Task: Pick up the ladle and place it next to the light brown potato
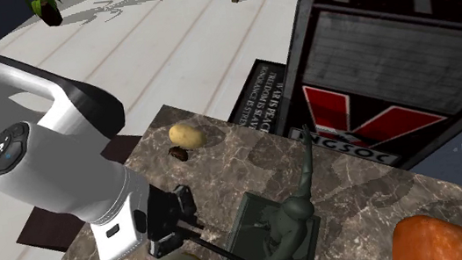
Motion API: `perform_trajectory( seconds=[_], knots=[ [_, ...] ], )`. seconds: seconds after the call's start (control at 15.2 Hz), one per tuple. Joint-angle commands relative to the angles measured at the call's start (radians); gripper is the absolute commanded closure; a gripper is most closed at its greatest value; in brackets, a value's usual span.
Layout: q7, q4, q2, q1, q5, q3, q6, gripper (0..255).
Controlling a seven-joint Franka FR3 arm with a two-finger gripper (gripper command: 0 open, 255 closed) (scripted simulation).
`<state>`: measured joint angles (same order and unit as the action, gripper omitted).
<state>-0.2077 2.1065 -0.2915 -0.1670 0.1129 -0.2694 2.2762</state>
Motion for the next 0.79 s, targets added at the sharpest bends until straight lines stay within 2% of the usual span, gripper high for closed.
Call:
perform_trajectory(
  seconds=[0.0, 0.33, 0.4, 0.66, 0.73],
  knots=[
    [0.0, 0.0, 0.002, 0.0, 0.0, -0.001, -0.002, 255],
    [-0.002, -0.002, -0.001, -0.001, 0.001, -0.002, -0.002, 255],
    [-0.002, -0.002, -0.001, -0.001, 0.001, -0.002, -0.002, 0],
    [0.161, -0.191, 0.142, -0.03, -0.189, 0.067, -0.408, 0],
    [0.168, -0.203, 0.152, -0.029, -0.199, 0.069, -0.435, 0]
  ],
)
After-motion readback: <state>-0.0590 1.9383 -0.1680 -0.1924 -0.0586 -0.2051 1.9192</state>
